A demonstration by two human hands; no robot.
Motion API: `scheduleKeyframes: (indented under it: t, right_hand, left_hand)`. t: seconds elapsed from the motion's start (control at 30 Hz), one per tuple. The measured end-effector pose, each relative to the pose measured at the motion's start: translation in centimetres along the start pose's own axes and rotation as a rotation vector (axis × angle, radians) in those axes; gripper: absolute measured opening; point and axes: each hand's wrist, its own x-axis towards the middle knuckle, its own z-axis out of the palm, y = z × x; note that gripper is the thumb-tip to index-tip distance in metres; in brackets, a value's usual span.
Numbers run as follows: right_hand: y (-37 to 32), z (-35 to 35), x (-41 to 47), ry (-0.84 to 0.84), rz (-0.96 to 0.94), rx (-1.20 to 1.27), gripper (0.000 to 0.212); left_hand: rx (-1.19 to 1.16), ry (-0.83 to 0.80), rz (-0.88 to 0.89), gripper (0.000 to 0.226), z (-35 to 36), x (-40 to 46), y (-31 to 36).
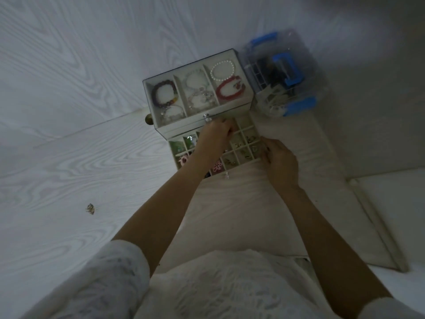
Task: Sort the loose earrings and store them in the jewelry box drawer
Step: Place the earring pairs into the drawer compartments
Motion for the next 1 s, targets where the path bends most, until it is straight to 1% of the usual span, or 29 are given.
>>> scheduleKeyframes:
  t: [0.1,0.23,0.33,0.37,0.43,0.5,0.57,0.63,0.67,0.73,0.77,0.83,0.93,1.0]
  right_hand:
    - [-0.1,-0.1,-0.2,-0.004,-0.002,0.017,0.034]
    - [-0.2,-0.1,-0.3,-0.011,0.022,0.018,0.034]
    - [-0.4,-0.1,-0.3,-0.014,0.034,0.009,0.035]
    - [-0.4,-0.2,-0.3,-0.015,0.036,-0.006,0.035]
    - [-0.5,-0.3,-0.3,-0.043,0.037,-0.052,0.035]
    - [-0.6,-0.7,-0.4,-0.105,0.025,-0.111,0.035]
    - [-1.3,-1.5,-1.0,-0.142,0.006,-0.161,0.034]
    - [-2.5,-2.2,-2.2,-0.116,-0.026,-0.183,0.032]
    - [-3.2,-2.4,-2.9,-0.101,-0.046,-0.182,0.031]
    - [-4.4,-2.2,-4.2,-0.115,-0.096,-0.191,0.032]
    - [-4.6,-1.9,-4.7,-0.132,-0.119,-0.205,0.031]
    - [-5.3,-0.5,-5.4,-0.19,-0.187,-0.264,0.029]
    - [-6.1,1.4,-5.7,-0.276,-0.264,-0.343,0.04]
    - [-7.5,2.6,-5.9,-0.275,-0.309,-0.335,0.04]
  left_hand:
    - [0.086,0.002,0.012,0.014,1.3,1.2,-0.5]
    - [0.166,-0.06,0.014,0.02,2.9,2.4,-1.6]
    - [0.116,-0.064,0.03,0.024,2.9,2.3,-1.7]
    - [0.086,-0.046,0.036,0.023,2.6,2.0,-1.5]
    - [0.021,0.046,0.069,0.019,1.5,1.0,-0.9]
    - [-0.01,0.152,0.132,0.028,-0.1,-1.0,-0.3]
    - [-0.038,0.19,0.183,0.031,-1.7,-3.8,-0.6]
    - [-0.049,0.231,0.176,0.026,-3.2,-7.3,-1.6]
    - [-0.045,0.263,0.141,0.022,-3.8,-9.2,-2.3]
    - [-0.032,0.337,0.018,0.019,-4.7,-13.6,-4.2]
    - [-0.04,0.362,-0.07,0.019,-4.8,-15.7,-5.2]
    - [-0.068,0.416,-0.299,0.02,-5.3,-20.0,-7.6]
    - [-0.079,0.481,-0.602,0.015,-5.2,-24.2,-11.4]
    - [-0.101,0.474,-0.77,0.028,-5.4,-25.9,-13.9]
